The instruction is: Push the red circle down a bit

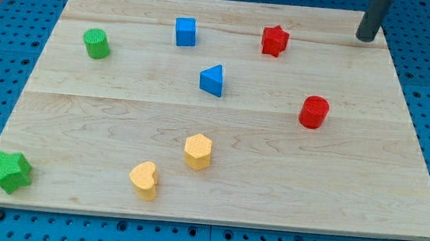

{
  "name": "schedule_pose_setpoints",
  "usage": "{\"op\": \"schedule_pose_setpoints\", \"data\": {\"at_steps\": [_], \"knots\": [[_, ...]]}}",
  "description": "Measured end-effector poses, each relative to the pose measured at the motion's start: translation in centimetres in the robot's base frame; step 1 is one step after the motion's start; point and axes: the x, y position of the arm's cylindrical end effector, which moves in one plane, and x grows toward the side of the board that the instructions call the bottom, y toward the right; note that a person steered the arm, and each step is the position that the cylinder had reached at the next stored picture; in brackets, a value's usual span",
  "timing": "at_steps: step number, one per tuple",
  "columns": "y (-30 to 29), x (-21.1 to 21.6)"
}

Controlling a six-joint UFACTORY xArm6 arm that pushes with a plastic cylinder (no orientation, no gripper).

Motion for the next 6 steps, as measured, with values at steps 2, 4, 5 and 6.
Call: {"op": "schedule_pose_setpoints", "data": {"at_steps": [2,4,5,6], "knots": [[-4.6,8.0],[-11.2,12.3],[-12.0,14.8],[-12.0,17.3]]}}
